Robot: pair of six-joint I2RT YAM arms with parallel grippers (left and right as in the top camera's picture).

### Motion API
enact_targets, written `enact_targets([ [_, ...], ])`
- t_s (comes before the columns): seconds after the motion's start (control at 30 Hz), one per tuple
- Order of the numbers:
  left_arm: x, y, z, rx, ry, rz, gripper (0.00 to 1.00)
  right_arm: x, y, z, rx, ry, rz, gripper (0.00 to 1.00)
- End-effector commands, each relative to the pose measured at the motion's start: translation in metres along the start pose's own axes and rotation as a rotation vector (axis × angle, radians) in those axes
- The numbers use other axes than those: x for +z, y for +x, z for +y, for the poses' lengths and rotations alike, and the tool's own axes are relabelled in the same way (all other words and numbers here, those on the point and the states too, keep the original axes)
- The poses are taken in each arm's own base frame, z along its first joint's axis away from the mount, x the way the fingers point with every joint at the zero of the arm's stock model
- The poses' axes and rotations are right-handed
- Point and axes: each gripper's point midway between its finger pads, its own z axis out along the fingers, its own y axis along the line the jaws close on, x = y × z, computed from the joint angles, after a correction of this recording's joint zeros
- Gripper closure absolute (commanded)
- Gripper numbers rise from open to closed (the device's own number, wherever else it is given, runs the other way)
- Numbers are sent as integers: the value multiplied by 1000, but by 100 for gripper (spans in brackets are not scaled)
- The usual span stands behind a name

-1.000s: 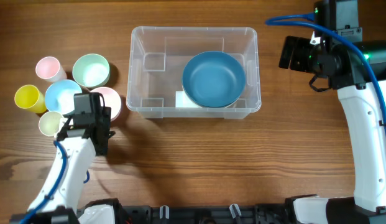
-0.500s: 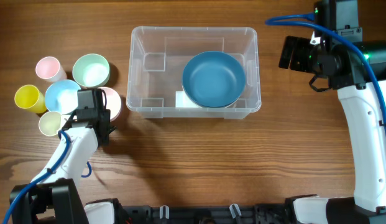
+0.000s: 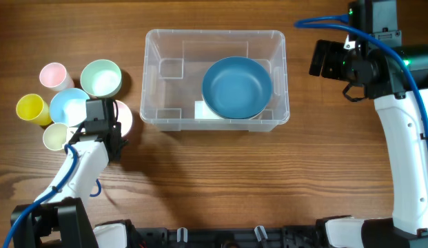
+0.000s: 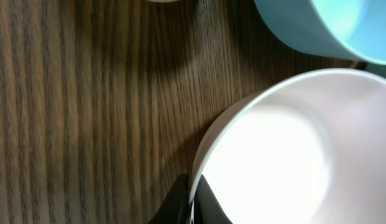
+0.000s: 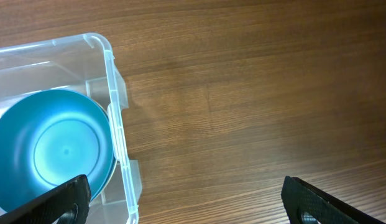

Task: Pack container
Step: 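Reach the left gripper to the pink bowl and grasp its rim, then lift the pink bowl with the left gripper and place it in the bin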

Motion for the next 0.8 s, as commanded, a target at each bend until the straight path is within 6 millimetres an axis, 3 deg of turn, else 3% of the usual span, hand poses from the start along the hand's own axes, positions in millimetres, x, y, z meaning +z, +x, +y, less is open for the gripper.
enact_targets([
  [0.0, -1, -4, 8, 0, -37, -10, 96, -3, -1, 1, 0, -10, -7, 0],
  [0.17, -19, -8, 10, -6, -17, -13, 96, -3, -1, 1, 0, -10, -7, 0],
  [0.23, -36, -13, 6, -15, 33, -21, 96, -3, -1, 1, 0, -10, -7, 0],
  [0.37, -87, -25, -18, 50, 249, -43, 96, -3, -1, 1, 0, -10, -7, 0],
  [0.43, -124, -29, -35, 97, 420, -47, 96, -3, -1, 1, 0, -10, -7, 0],
  [0.53, -208, -22, -76, 294, 838, -59, 96, -3, -1, 1, 0, -10, -7, 0],
  [0.57, -227, -19, -82, 337, 930, -62, 96, -3, -1, 1, 0, -10, -7, 0],
  [0.63, -298, -11, -96, 434, 1237, -93, 96, -3, -1, 1, 0, -10, -7, 0],
  [0.67, -324, -8, -98, 457, 1346, -95, 96, -3, -1, 1, 0, -10, -7, 0],
  [0.77, -358, -3, -101, 501, 1482, -91, 96, -3, -1, 1, 0, -10, -7, 0],
])
